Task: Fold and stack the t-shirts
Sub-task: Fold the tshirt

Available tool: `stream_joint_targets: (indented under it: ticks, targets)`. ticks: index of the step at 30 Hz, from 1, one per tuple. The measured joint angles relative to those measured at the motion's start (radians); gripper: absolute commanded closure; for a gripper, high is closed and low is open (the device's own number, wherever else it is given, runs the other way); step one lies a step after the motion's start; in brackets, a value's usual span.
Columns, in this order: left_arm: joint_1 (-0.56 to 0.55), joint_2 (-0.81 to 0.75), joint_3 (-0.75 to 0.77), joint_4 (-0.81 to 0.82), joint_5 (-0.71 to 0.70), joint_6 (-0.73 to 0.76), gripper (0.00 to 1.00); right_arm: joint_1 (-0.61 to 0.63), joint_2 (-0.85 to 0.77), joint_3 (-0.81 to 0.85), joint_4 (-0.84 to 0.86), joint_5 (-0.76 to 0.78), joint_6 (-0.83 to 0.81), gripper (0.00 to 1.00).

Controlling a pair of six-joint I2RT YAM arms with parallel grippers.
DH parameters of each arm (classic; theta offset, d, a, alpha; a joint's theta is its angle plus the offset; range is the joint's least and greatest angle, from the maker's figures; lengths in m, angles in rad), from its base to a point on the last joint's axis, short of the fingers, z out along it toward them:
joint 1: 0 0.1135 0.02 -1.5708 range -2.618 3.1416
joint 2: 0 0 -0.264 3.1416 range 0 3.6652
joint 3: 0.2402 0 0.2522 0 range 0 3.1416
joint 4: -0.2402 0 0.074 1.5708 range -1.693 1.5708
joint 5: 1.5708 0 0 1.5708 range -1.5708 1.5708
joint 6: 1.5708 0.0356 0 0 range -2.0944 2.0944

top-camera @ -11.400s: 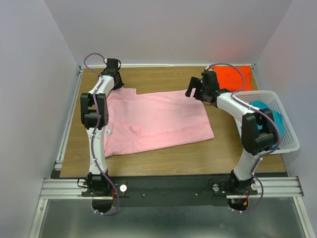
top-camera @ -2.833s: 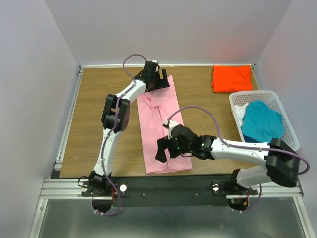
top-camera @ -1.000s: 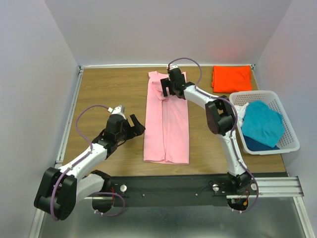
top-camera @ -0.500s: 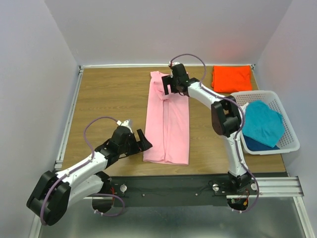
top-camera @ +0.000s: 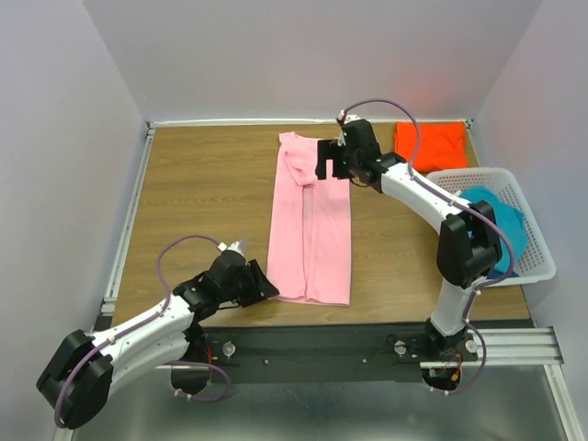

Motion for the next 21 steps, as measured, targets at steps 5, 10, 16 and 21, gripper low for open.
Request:
stream_joint_targets:
  ticks: [5, 10, 16, 21]
  targets:
    - [-0.004, -0.011, -0.009, -0.027, -0.003, -0.034, 0.75, 0.006, -0.088, -0.151, 0.004, 0.005, 0.039, 0.0]
    - [-0.005, -0.007, -0.009, -0.027, -0.012, -0.049, 1.0, 0.02, -0.21, -0.32, 0.012, 0.008, 0.084, 0.0]
    - [-0.005, 0.021, -0.008, -0.027, -0.019, -0.049, 1.0, 0.072, -0.367, -0.511, 0.01, 0.001, 0.146, 0.0]
    - [-0.006, 0.021, -0.007, -0.026, -0.019, -0.037, 1.0, 0.208, -0.527, -0.67, 0.006, -0.034, 0.194, 0.0]
